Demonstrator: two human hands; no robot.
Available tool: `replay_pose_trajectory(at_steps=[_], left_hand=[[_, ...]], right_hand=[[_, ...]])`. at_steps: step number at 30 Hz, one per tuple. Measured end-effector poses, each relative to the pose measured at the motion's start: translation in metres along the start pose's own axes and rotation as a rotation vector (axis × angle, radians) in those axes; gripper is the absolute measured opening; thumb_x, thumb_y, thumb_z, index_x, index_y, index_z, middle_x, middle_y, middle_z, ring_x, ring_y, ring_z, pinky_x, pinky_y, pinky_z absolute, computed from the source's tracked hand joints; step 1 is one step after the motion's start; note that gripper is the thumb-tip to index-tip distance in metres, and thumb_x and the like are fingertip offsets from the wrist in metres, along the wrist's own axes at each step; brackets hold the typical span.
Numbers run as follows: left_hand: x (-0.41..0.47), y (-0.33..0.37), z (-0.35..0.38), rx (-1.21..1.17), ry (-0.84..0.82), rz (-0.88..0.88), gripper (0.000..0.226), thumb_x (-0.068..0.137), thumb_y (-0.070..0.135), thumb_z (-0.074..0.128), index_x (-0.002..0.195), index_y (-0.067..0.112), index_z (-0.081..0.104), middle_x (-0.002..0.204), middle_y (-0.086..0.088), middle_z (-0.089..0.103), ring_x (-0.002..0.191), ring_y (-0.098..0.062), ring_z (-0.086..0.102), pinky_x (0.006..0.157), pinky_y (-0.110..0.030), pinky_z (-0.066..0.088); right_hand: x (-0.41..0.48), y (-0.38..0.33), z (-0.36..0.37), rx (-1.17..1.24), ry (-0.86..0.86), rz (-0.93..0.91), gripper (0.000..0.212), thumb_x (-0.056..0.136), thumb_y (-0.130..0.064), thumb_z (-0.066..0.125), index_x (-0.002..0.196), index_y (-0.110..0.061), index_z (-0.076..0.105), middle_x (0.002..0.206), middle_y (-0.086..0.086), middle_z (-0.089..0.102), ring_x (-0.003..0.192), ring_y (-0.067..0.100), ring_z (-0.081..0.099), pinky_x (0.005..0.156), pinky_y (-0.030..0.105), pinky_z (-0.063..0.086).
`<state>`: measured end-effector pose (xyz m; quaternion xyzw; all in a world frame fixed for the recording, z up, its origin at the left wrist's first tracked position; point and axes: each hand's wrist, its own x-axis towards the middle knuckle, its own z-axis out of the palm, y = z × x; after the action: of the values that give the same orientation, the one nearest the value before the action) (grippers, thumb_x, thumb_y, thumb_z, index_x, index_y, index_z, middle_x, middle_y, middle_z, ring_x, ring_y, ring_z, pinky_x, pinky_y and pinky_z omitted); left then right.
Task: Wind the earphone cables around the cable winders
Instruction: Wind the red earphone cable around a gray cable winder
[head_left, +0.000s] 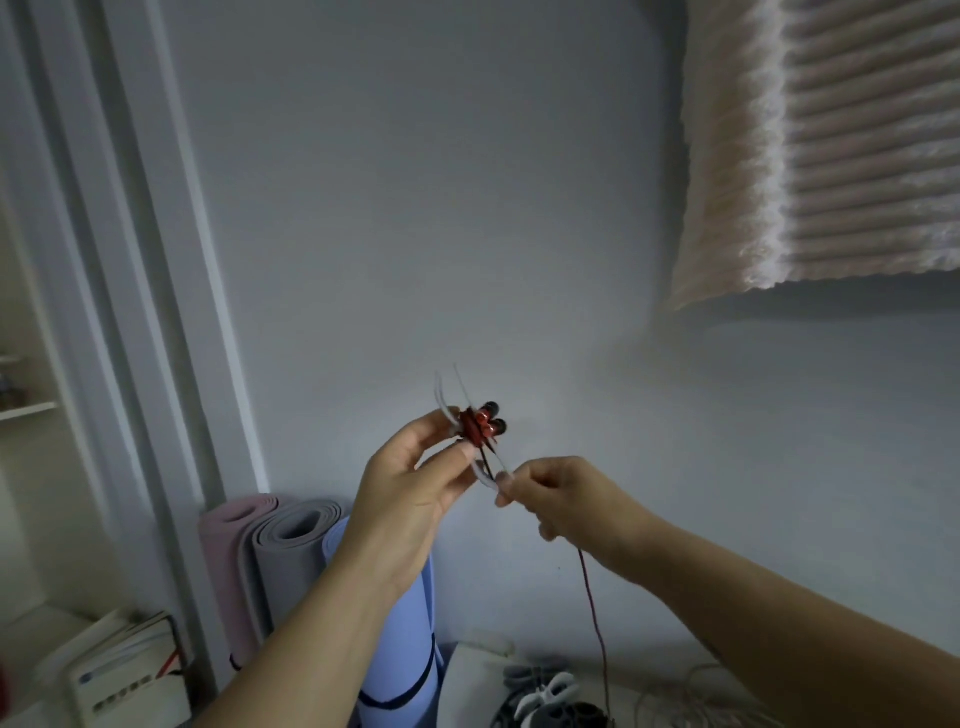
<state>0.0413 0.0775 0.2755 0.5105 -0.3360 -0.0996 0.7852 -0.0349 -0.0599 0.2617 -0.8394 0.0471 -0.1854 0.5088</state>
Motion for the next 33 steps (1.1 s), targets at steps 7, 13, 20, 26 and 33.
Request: replay_pose_trajectory(at_steps=[7, 13, 20, 26, 33], left_hand=[[0.011, -0.015, -0.015, -0.025, 0.164, -0.127, 0.024, 0.092, -0.002, 0.056, 0.099, 0.017, 0.069, 0.089, 0.006, 0.073, 0.082, -0.005, 0.068, 0.065, -0.018, 0.052], [0.001, -0.022, -0.012, 0.174, 0.072, -0.084, 0.022, 0.088, -0.004, 0.061, 0.097, 0.015, 0.066, 0.084, 0.007, 0.074, 0.078, -0.006, 0.069, 0.065, -0.014, 0.053], [-0.012, -0.016, -0.010, 0.406, -0.185, 0.017, 0.030, 0.086, -0.003, 0.065, 0.105, 0.020, 0.066, 0.093, 0.011, 0.072, 0.087, -0.006, 0.068, 0.071, -0.015, 0.050], [-0.018, -0.003, -0.001, 0.355, -0.278, 0.074, 0.032, 0.086, -0.008, 0.062, 0.107, 0.016, 0.065, 0.101, 0.001, 0.071, 0.091, -0.014, 0.069, 0.076, -0.027, 0.056], [-0.011, 0.002, 0.009, 0.102, -0.174, 0.059, 0.033, 0.089, -0.012, 0.053, 0.115, 0.006, 0.061, 0.113, -0.011, 0.067, 0.093, -0.018, 0.070, 0.072, -0.030, 0.059]], right_hand=[[-0.005, -0.013, 0.005, -0.553, 0.022, -0.300, 0.025, 0.097, -0.027, 0.050, 0.108, -0.018, 0.070, 0.099, 0.000, 0.070, 0.073, 0.007, 0.058, 0.071, 0.018, 0.046], [-0.004, -0.045, -0.011, -0.746, 0.081, -0.555, 0.019, 0.093, -0.028, 0.055, 0.097, -0.021, 0.072, 0.079, -0.012, 0.053, 0.065, 0.004, 0.043, 0.063, 0.020, 0.036], [0.010, -0.065, -0.048, -0.547, 0.202, -0.485, 0.016, 0.081, -0.033, 0.071, 0.076, -0.018, 0.069, 0.058, -0.007, 0.050, 0.051, 0.003, 0.043, 0.051, 0.012, 0.033], [0.016, -0.049, -0.052, -0.056, 0.113, -0.223, 0.028, 0.070, -0.041, 0.072, 0.066, -0.015, 0.064, 0.053, -0.008, 0.051, 0.055, 0.007, 0.044, 0.059, 0.019, 0.038], [0.015, -0.009, -0.015, 0.159, 0.052, -0.035, 0.033, 0.093, -0.003, 0.051, 0.065, -0.010, 0.065, 0.047, -0.003, 0.045, 0.048, 0.010, 0.036, 0.052, 0.020, 0.036]])
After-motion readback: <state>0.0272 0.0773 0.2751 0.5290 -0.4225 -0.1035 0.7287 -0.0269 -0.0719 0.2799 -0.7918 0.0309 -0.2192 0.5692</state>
